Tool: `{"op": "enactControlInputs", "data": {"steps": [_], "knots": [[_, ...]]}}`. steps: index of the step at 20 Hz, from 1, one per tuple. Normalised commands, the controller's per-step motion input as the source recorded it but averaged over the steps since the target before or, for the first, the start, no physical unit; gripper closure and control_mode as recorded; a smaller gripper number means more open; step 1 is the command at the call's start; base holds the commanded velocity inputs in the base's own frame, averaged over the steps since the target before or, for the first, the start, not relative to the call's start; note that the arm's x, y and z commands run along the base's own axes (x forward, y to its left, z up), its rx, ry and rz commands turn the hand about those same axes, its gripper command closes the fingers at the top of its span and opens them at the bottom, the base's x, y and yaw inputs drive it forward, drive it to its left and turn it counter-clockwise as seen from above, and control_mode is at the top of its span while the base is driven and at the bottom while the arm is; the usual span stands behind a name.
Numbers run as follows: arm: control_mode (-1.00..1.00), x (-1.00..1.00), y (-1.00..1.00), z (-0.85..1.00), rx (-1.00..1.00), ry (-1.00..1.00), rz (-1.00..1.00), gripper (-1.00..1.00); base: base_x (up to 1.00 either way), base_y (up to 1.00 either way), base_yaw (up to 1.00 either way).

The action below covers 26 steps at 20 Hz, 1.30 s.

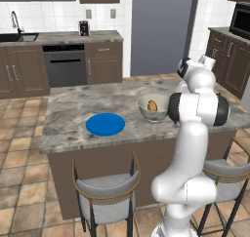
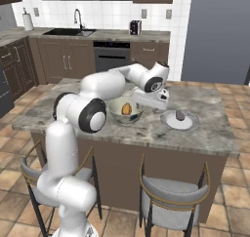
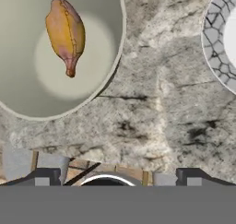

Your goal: Pick the chicken drumstick and eggplant from their plates and place them in the bowl. Then put the bowl in the fridge.

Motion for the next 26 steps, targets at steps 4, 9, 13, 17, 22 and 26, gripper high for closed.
{"op": "enactControlInputs", "data": {"steps": [4,9,13,17,22,26], "knots": [[-1.00,-0.50,-0.32,0.00,-0.05,-0.24,0.17,-1.00,0.00,0.00,0.00],[-1.00,-0.44,-0.23,0.06,-0.08,-0.18,0.23,-1.00,0.00,0.00,0.00],[-1.00,-0.03,-0.32,0.18,-0.07,0.00,0.14,-1.00,0.00,0.00,0.00],[-1.00,0.11,-0.33,0.12,-0.01,0.00,0.04,-1.00,0.00,0.00,0.00],[-1.00,0.30,-0.39,0.09,0.05,0.00,0.00,-1.00,0.00,0.00,0.00],[-1.00,0.35,-0.40,0.01,0.12,0.00,0.00,-1.00,0.00,0.00,0.00]]}}
